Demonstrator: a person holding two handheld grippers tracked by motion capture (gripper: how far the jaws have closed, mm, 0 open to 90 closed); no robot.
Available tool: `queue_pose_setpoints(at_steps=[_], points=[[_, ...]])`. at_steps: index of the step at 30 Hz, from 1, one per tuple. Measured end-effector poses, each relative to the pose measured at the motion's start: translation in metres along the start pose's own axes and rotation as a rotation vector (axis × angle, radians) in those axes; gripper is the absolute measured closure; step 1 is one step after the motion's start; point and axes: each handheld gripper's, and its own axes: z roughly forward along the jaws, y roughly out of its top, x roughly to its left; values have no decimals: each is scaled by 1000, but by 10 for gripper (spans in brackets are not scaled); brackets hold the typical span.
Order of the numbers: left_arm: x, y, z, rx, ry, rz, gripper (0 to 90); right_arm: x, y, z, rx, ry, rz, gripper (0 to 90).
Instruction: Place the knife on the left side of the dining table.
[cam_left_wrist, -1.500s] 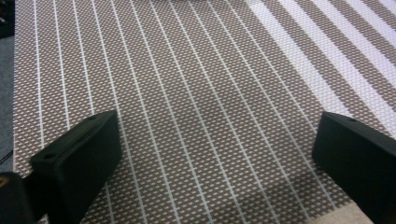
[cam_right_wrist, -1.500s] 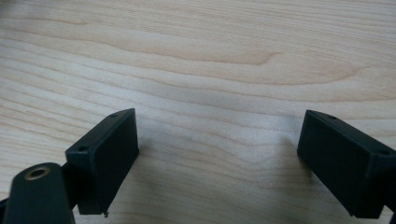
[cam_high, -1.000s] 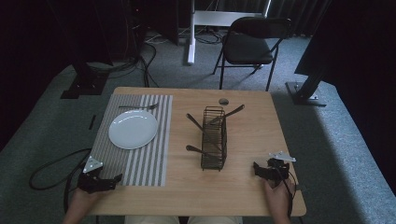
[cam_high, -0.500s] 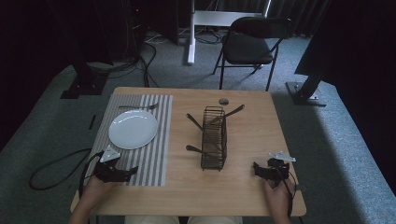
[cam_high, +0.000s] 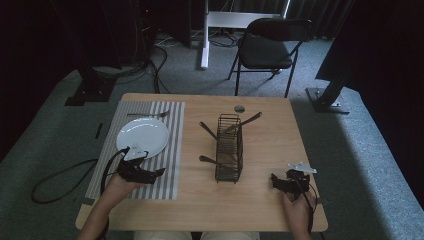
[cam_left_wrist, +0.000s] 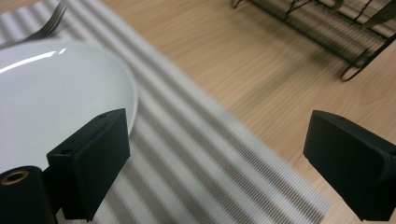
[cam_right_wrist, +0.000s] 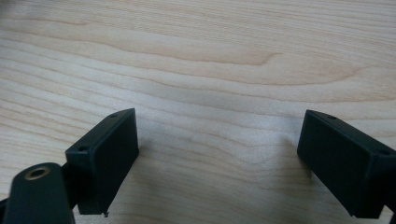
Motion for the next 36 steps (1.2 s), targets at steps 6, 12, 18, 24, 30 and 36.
queue_pose_setpoints(at_steps=[6, 12, 18, 24, 30, 36], points=[[-4, 15, 5, -28, -26, 11, 103, 0, 0, 0, 0, 0, 0, 115], [-8, 37, 11, -54, -53, 26, 103, 0, 0, 0, 0, 0, 1, 115], [-14, 60, 16, -72, -60, 57, 103, 0, 0, 0, 0, 0, 1, 115], [-16, 78, 21, -97, -93, 58, 104, 0, 0, 0, 0, -1, 2, 115], [-20, 94, 28, -122, -132, 53, 103, 0, 0, 0, -1, -1, 0, 115], [-24, 111, 34, -136, -143, 63, 104, 0, 0, 0, 0, -1, 0, 115]])
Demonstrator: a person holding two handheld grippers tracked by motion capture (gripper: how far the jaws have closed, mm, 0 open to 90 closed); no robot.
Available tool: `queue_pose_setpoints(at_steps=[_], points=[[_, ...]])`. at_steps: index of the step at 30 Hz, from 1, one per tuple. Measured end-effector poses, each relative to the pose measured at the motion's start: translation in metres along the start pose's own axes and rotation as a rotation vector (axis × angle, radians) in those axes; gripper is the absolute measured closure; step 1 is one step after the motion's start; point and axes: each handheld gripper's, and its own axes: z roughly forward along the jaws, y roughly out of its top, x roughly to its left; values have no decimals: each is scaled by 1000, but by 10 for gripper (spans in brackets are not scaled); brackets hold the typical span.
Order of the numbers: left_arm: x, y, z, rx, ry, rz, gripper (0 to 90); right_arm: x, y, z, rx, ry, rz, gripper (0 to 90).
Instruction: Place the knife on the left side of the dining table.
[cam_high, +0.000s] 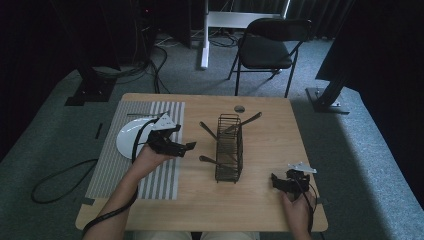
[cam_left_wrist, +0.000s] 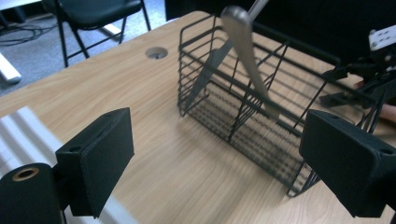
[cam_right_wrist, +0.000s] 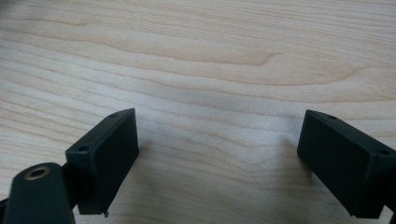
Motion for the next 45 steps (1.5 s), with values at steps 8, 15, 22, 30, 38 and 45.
queue_pose_setpoints(at_steps=[8, 15, 22, 30, 38, 45], points=[[-5, 19, 21, -28, -27, -16, 104, 0, 0, 0, 0, -1, 4, 115], [-13, 26, 36, -41, -42, -28, 138, 0, 0, 0, 0, -1, 3, 116], [-15, 27, 43, -77, -41, -90, 213, 0, 0, 0, -1, -1, 2, 115], [-16, 17, 45, -103, 9, -161, 503, 0, 0, 0, 0, -1, 3, 116], [-19, 13, 50, -132, -16, -214, 746, 0, 0, 0, 0, -1, 4, 116], [-21, 18, 51, -154, -95, -256, 777, 0, 0, 0, 0, -1, 3, 116]])
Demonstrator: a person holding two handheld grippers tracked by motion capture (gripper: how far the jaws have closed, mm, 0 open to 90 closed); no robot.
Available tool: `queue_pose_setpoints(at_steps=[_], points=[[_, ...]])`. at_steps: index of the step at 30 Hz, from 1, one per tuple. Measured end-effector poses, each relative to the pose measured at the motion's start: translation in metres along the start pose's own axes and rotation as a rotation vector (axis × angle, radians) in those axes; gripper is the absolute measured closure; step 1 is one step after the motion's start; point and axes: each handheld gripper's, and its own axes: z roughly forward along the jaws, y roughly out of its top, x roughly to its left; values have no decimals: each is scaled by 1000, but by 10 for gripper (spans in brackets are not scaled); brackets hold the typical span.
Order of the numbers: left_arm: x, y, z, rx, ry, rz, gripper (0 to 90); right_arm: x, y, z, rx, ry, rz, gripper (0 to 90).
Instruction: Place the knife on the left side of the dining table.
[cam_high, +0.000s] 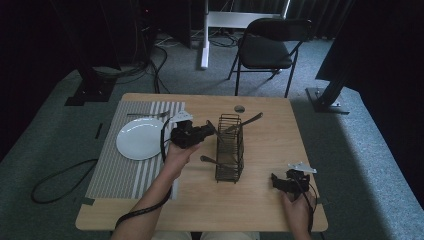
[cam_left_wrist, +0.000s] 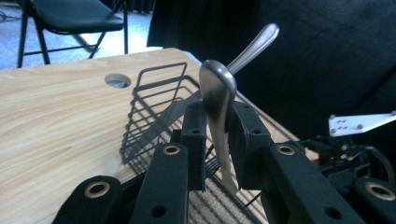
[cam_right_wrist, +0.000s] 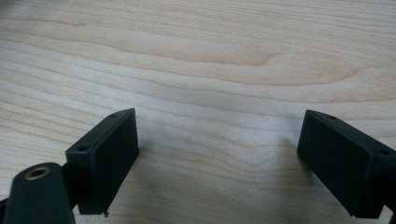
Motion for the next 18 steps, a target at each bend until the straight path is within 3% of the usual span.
queue_pose_setpoints(at_steps=[1, 8, 9, 10, 12, 13, 16, 18], points=[[-1, 1, 1, -7, -34, -28, 784, 0, 0, 0, 0, 0, -1, 116], [-11, 12, 9, 15, -16, 21, 761, 0, 0, 0, -1, -1, -2, 116], [-13, 17, 12, 32, 12, 36, 732, 0, 0, 0, -1, -1, -2, 116], [-12, 18, 14, 30, 12, 50, 734, 0, 0, 0, -1, -1, -2, 116], [-11, 20, 17, 26, -7, 47, 743, 0, 0, 0, -1, -1, -2, 116], [-11, 20, 20, 15, -14, 69, 768, 0, 0, 0, 0, -1, -3, 116], [-13, 20, 23, 5, -23, 62, 777, 0, 0, 0, 0, -1, -3, 116], [-17, 20, 27, -16, -54, 85, 776, 0, 0, 0, 0, -1, -3, 116]])
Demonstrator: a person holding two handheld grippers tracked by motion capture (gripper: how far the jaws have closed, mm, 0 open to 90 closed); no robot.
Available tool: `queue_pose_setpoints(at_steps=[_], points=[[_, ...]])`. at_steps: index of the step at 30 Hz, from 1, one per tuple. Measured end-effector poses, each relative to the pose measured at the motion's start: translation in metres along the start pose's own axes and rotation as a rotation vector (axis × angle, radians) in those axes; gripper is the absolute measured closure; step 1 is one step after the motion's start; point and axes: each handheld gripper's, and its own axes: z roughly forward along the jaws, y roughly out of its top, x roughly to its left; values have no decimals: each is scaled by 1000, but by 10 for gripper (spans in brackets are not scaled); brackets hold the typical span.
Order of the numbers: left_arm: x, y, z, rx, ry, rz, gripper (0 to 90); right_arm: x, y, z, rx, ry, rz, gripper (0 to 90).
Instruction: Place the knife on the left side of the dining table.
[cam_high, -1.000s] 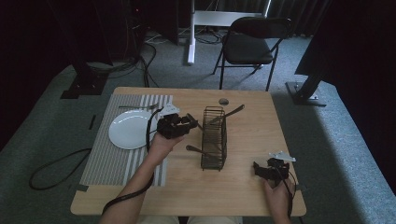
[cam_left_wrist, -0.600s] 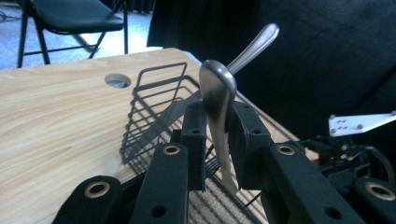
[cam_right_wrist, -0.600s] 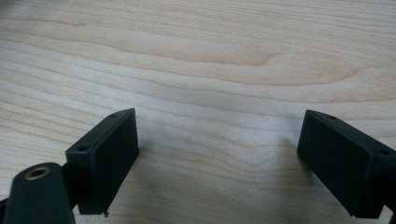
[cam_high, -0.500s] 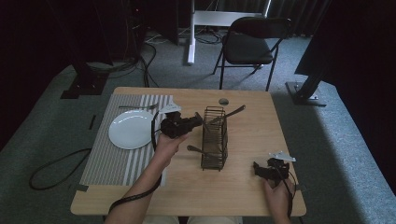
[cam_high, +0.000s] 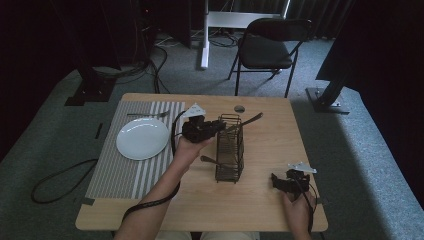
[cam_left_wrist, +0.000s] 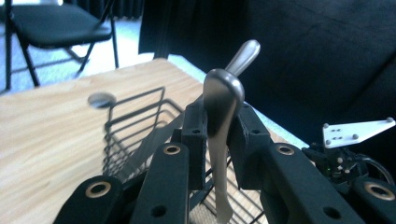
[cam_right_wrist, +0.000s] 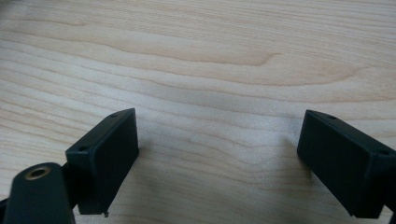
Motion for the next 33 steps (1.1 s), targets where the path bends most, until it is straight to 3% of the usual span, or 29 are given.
queue_pose_setpoints(at_steps=[1, 2, 4, 7, 12, 15, 18, 33], points=[[0, 0, 0, 0, 0, 0, 774, 0, 0, 0, 0, 0, 0, 116], [-3, 1, 5, -13, -38, 30, 774, 0, 0, 0, 0, 0, 0, 116], [-4, 5, 9, -3, -31, 15, 773, 0, 0, 0, 0, 0, 0, 116], [-5, 8, 13, 6, -36, 25, 775, 0, 0, 0, 0, 0, 0, 116], [-16, 14, 23, 16, -60, 100, 776, 0, 0, 0, 0, 1, 4, 116], [-18, 16, 25, 26, -82, 125, 775, 0, 0, 0, 1, 1, 3, 116], [-18, 17, 24, 38, -78, 141, 778, 0, 0, 0, 1, 1, 3, 116], [-21, 15, 20, 28, -36, 144, 786, 0, 0, 0, 0, 0, 2, 116]])
